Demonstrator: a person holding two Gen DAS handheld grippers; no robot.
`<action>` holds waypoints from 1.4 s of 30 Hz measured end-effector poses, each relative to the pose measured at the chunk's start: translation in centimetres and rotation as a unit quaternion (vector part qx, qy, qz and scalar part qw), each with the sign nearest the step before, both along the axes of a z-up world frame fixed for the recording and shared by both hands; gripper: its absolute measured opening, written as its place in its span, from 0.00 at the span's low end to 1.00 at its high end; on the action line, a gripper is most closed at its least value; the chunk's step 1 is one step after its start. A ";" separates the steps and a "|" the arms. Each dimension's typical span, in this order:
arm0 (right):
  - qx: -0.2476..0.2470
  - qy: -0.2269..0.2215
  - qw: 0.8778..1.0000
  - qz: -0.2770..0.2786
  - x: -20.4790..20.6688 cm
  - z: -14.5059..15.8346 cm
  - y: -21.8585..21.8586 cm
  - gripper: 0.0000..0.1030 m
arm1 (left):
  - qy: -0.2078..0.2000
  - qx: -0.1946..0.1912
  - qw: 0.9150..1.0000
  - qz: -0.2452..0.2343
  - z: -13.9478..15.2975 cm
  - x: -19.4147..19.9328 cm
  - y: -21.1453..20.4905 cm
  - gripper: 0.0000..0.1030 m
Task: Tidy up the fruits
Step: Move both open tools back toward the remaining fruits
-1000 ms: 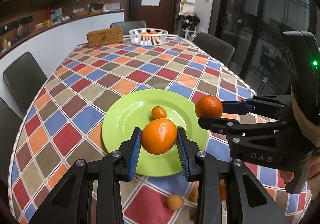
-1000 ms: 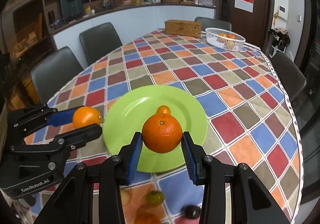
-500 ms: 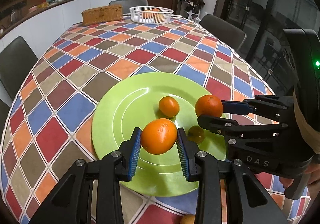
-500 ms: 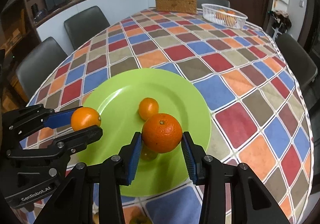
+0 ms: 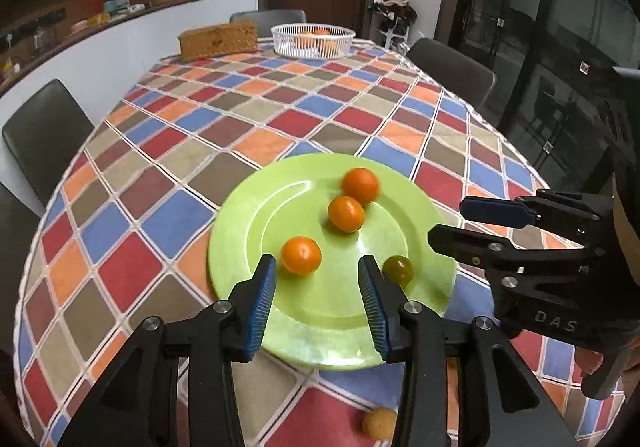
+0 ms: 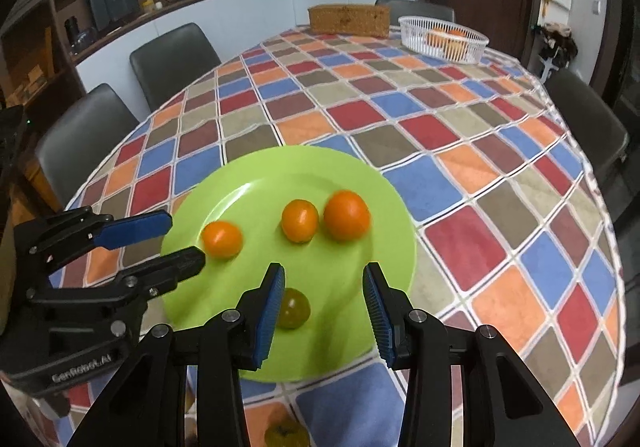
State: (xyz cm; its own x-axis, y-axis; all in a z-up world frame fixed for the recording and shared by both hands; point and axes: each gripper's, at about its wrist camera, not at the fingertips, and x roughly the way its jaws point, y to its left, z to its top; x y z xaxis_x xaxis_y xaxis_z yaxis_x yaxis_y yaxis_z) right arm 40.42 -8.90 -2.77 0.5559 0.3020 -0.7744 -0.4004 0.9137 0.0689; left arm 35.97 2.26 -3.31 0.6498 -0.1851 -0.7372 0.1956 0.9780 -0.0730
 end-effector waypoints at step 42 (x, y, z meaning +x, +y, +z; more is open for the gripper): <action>-0.004 -0.100 0.995 0.016 -18.6 3.2 -4.0 0.59 | -0.095 0.040 0.994 -0.023 2.0 -19.1 -3.7 0.81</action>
State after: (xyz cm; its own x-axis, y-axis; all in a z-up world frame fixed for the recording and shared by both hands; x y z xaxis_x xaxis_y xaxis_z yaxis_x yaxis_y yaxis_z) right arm 21.81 -12.91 0.46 0.6891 0.3154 -0.6525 -0.4338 0.9007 -0.0227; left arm 16.89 -1.48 -1.31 0.7703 -0.1634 -0.6164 0.2439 0.9686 0.0479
